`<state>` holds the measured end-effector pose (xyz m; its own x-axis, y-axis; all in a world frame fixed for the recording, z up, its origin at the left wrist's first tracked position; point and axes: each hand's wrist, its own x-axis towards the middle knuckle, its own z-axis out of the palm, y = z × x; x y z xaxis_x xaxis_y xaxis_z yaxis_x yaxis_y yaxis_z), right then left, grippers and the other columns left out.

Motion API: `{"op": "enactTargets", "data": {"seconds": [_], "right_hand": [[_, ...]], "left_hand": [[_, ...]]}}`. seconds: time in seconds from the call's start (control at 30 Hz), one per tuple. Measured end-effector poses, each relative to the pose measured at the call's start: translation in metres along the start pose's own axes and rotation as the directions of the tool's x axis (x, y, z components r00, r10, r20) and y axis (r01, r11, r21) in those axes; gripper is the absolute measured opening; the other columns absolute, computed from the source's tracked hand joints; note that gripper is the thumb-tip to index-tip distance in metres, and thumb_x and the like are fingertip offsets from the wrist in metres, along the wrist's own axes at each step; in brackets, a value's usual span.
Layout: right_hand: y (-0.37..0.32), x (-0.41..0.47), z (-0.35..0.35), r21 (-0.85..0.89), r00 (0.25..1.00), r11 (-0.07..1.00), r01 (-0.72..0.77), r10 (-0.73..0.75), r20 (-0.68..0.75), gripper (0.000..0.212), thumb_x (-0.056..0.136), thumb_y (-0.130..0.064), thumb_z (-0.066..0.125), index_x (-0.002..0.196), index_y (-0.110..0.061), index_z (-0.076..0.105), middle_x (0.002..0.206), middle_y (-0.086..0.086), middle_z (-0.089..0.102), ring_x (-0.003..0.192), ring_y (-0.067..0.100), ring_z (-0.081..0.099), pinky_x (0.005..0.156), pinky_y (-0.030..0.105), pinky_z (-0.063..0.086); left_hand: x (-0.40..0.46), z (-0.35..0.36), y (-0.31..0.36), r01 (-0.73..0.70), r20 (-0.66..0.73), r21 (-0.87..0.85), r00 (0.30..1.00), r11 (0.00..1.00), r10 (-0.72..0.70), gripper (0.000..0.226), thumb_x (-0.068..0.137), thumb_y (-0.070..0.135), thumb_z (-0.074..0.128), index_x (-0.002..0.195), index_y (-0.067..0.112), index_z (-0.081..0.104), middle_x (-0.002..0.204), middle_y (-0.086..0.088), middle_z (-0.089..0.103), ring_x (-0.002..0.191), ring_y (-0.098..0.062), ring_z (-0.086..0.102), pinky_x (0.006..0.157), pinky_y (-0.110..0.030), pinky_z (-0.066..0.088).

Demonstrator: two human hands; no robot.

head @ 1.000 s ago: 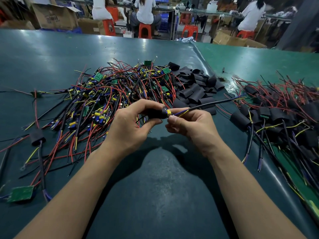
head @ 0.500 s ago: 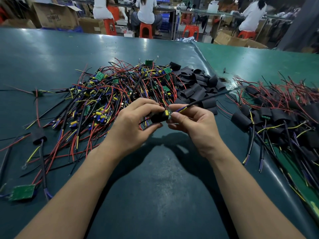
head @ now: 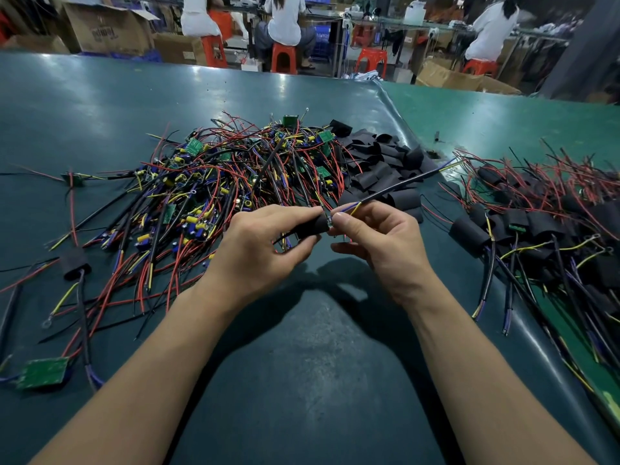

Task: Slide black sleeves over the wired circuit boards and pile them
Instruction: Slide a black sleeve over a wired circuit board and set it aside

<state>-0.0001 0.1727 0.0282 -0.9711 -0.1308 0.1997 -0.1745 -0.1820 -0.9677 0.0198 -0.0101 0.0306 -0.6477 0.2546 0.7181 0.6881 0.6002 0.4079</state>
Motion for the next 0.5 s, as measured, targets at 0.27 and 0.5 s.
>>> {"op": "enactTargets", "data": {"seconds": [0.27,0.5], "right_hand": [[-0.0031,-0.0020,0.0031,0.033,0.998,0.998,-0.054,0.053,0.039,0.011,0.074,-0.020,0.072,0.079,-0.011,0.074,0.079,0.009,0.072,0.077,0.016,0.069,0.063,0.027,0.056],[-0.0061,-0.0038,0.0075,0.118,0.997,0.990,-0.076,0.074,0.020,0.020,0.076,-0.034,0.068,0.076,-0.016,0.077,0.083,0.009,0.074,0.069,0.023,0.071,0.059,0.030,0.056]], "left_hand": [[0.0004,0.0006,0.0024,0.050,-0.012,-0.089,0.999,0.995,-0.052,0.037,0.079,-0.001,0.078,0.116,0.002,0.071,0.109,-0.005,0.073,0.097,-0.012,0.071,0.092,-0.028,0.055],[0.0007,0.0007,0.0024,0.121,-0.051,-0.180,0.990,0.976,-0.132,0.032,0.078,-0.003,0.078,0.108,0.002,0.067,0.108,-0.001,0.072,0.100,-0.008,0.069,0.094,-0.027,0.054]]}}
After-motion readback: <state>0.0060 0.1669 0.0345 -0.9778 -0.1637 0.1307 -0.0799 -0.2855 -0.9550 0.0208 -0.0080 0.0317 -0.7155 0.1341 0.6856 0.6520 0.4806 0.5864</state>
